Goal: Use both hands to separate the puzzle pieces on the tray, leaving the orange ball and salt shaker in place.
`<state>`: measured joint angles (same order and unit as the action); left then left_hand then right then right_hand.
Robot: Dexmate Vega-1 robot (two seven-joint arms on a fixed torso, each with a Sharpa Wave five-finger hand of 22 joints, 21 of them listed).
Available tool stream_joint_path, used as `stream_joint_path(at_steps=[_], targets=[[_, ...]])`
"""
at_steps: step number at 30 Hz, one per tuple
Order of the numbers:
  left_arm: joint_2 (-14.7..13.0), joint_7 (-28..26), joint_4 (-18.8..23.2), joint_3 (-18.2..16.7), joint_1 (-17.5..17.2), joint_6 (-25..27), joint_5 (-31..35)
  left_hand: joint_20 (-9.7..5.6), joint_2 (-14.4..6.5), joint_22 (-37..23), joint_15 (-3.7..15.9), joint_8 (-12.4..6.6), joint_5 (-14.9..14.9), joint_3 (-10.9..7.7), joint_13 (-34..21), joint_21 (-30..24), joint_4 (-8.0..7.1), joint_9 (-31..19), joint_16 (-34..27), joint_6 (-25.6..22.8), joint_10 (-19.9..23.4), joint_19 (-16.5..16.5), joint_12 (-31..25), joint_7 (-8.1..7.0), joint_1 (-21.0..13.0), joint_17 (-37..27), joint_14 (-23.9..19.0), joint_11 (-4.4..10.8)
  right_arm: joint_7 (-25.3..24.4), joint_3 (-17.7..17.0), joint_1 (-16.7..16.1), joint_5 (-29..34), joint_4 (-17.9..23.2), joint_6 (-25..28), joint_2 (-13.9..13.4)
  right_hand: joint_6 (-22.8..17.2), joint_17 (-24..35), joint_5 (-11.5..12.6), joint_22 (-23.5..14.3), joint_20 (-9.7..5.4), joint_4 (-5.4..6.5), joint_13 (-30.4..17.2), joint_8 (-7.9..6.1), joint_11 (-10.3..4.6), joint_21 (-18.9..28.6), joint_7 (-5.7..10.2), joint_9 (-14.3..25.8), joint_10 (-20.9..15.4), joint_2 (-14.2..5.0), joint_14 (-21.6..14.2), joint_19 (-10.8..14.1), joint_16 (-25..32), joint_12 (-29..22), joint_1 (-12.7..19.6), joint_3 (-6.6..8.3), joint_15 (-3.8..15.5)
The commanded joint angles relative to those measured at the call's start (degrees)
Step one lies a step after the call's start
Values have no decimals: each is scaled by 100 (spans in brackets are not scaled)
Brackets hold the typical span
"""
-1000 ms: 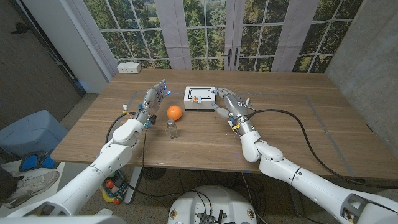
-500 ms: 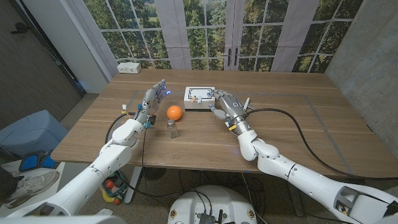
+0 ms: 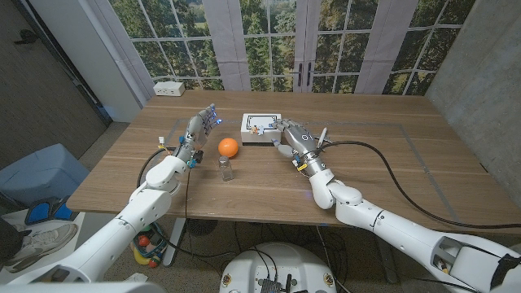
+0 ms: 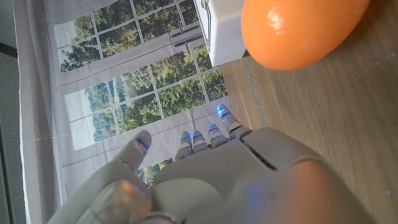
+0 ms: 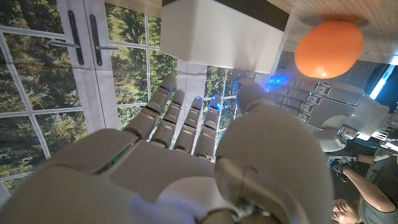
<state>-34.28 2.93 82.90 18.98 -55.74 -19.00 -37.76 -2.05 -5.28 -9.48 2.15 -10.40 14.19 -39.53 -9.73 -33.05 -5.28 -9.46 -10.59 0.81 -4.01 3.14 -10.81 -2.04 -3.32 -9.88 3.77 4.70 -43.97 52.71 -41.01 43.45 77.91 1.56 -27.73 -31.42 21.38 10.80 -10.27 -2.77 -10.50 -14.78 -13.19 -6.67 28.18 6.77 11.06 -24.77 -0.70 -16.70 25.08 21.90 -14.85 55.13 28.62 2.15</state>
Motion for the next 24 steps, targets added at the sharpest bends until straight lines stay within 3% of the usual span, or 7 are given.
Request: stream_joint_path(at_steps=[1,24], targets=[[-6,3,-18,-28,-2,36,-48,-193,-281,-10,231,18,23,0,-17,27,21,-15,0,-54,34,-20,-1,-19,63,-13,-7,-6,-209,236,282,28,-493,-179,169,-65,20,-9,-15,-18,0,-34,-37,-13,38,28,16,-29,-45,-50,66,31,-11,73,-22,901],[-78,-17,61,-78,-32,145,-102,-182,-270,-12,233,15,24,14,-17,93,6,-15,1,-80,43,-38,0,-15,101,-17,-6,-13,-529,592,722,-91,-1335,-344,502,-147,79,-13,-18,-60,4,-58,-42,-57,39,115,19,-37,-16,-37,94,81,0,296,-92,938]])
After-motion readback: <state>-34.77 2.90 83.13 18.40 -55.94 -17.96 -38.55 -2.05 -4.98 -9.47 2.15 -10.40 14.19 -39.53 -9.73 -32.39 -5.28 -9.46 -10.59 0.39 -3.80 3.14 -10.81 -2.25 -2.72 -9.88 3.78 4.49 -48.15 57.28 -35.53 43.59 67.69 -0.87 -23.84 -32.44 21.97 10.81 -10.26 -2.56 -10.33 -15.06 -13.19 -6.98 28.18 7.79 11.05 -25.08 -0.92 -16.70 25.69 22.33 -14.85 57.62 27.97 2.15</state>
